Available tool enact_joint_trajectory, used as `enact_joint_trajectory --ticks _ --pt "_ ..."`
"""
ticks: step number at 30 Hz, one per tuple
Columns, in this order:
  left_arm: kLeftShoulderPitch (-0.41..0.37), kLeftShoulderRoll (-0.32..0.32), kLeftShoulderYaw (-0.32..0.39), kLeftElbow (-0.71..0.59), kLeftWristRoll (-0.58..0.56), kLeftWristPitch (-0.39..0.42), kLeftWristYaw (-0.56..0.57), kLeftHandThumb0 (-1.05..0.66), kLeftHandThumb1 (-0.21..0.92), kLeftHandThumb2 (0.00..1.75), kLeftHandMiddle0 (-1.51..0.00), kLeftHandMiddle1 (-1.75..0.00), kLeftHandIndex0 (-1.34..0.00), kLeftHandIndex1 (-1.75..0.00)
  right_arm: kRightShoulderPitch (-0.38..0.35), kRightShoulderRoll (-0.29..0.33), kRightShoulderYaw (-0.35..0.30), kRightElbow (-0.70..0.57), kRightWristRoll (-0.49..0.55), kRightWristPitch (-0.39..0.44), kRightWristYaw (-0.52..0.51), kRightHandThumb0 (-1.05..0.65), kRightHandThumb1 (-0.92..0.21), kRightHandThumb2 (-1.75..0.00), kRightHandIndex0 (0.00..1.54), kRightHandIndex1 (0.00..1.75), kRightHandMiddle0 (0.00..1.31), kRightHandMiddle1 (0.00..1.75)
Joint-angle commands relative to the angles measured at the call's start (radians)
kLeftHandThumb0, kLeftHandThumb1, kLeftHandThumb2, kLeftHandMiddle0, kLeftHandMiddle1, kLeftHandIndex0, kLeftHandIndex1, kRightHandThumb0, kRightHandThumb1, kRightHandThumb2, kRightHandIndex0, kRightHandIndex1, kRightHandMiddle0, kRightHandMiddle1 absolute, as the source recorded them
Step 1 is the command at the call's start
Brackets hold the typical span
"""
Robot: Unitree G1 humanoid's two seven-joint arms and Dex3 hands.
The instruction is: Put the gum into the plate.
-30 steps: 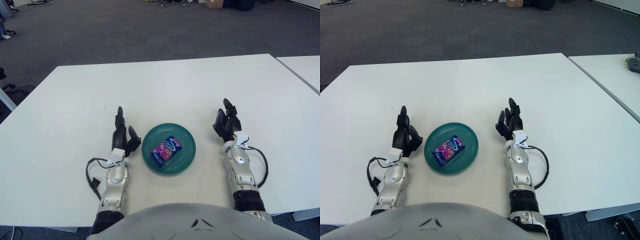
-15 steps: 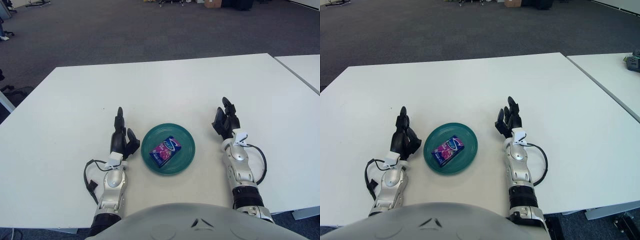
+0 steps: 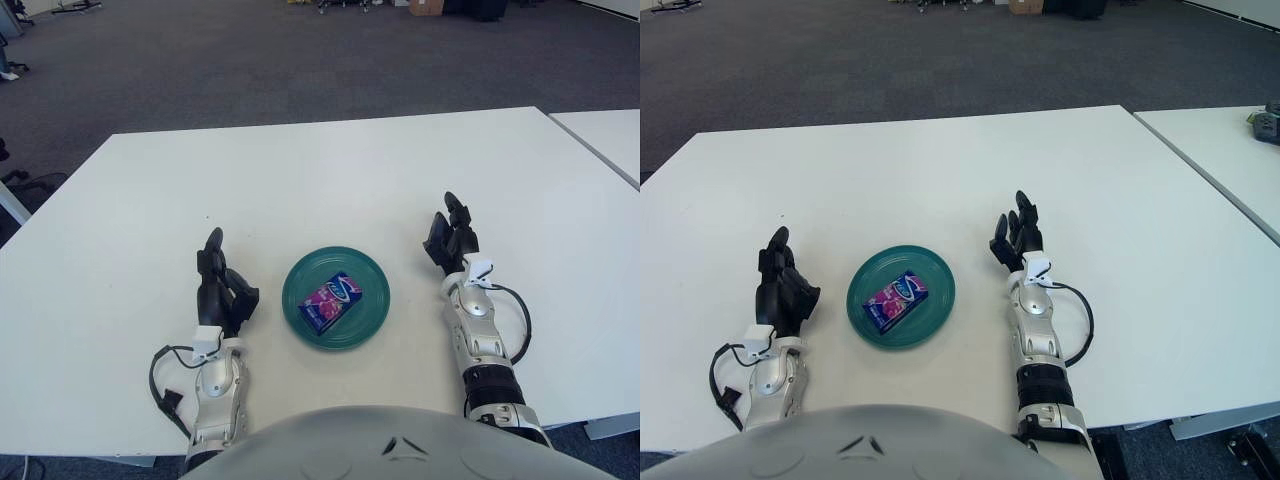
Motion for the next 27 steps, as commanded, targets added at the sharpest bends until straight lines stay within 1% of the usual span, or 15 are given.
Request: enact_joint_trajectory --ticks 1,7,12,21,23,27 --pt "0.020 0.032 0.000 -0.014 -0.013 0.018 -0.041 -1.05 0.92 1.00 -0.05 0.00 0.00 -0.39 0.014 0.011 0.004 0.037 0.002 0.027 -0.009 -0.67 -0.92 -0.86 0.19 0.00 0.00 0.23" --pt "0.043 0.049 -0.004 -0.030 -0.049 0.032 -0.095 -1.05 0.92 1.00 -0.02 0.00 0.00 -0.28 0.017 0.017 0.012 0.035 -0.003 0.024 -0.018 -0.67 -0.92 -0.86 0.19 0.00 0.00 0.23" --pt "0.053 0.048 -0.003 -0.038 -0.070 0.040 -0.116 -1.05 0.92 0.99 -0.04 -0.01 0.00 -0.27 0.023 0.021 0.017 0.030 -0.005 0.023 -0.022 -0.67 -0.92 -0.86 0.19 0.00 0.00 0.23" --pt "0.074 0.040 -0.003 -0.069 -0.072 0.078 -0.121 -1.05 0.92 0.99 -0.07 -0.02 0.00 -0.31 0.041 0.027 0.027 0.012 -0.009 0.022 -0.028 -0.67 -0.92 -0.86 0.19 0.00 0.00 0.23" --pt "0.075 0.040 -0.007 -0.073 -0.068 0.087 -0.123 -1.05 0.92 0.99 -0.06 -0.01 0.00 -0.29 0.044 0.027 0.029 0.009 -0.009 0.022 -0.029 -0.67 -0.92 -0.86 0.19 0.00 0.00 0.23" --pt "0.080 0.043 -0.016 -0.082 -0.064 0.103 -0.133 -1.05 0.92 1.01 -0.02 -0.01 0.00 -0.21 0.051 0.027 0.031 0.002 -0.008 0.022 -0.028 -0.67 -0.92 -0.86 0.19 0.00 0.00 0.23"
